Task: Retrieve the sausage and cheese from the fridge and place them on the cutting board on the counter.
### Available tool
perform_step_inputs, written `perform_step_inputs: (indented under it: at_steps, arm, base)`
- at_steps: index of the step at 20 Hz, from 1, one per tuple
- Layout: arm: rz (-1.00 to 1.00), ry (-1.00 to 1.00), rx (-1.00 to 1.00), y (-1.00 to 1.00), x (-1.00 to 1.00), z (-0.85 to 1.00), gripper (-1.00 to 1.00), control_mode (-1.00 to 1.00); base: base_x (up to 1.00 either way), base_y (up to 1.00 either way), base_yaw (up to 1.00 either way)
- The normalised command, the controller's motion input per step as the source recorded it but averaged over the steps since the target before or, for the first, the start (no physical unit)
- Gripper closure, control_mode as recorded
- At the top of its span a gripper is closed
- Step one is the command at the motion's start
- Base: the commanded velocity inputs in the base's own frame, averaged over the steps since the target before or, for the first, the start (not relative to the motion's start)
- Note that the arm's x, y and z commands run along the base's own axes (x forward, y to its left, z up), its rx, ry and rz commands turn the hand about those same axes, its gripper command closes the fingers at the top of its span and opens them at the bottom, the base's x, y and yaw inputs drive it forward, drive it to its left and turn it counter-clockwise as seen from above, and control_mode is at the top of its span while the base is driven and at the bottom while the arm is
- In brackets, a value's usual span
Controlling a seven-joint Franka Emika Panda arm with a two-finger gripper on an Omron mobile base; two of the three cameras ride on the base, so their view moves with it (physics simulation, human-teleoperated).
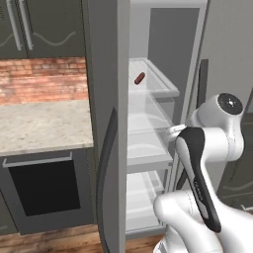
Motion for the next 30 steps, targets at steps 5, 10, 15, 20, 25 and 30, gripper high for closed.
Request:
perform_step_inputs:
  at_steps: [5,10,15,20,25,30]
  arm:
    - [-0.12,-0.11,0.08,0.0,0.53,0.63,-1.0,-1.0]
    - [-0.15,-0.05,0.11,0.0,0.36,0.55,-1.0,-1.0]
    - [-0.12,-0.18,0.09,0.0,0.19,0.19,-1.0,-1.0]
    - [-0.04,-0.19,0.14,-0.03,0.14,0.02,-1.0,-1.0]
    - [0.0,-0.18,0.07,0.0,0.05,0.03,-1.0,-1.0]
    - [0.0,-0.2,0.02,0.0,0.12,0.26,-1.0,-1.0]
  base:
    - [0.0,0.0,0.0]
    - [0.0,0.0,0.0]
    - [0.0,0.0,0.0]
    - [0.0,0.0,0.0]
    - [0.0,0.0,0.0]
    - [0.0,0.0,0.0]
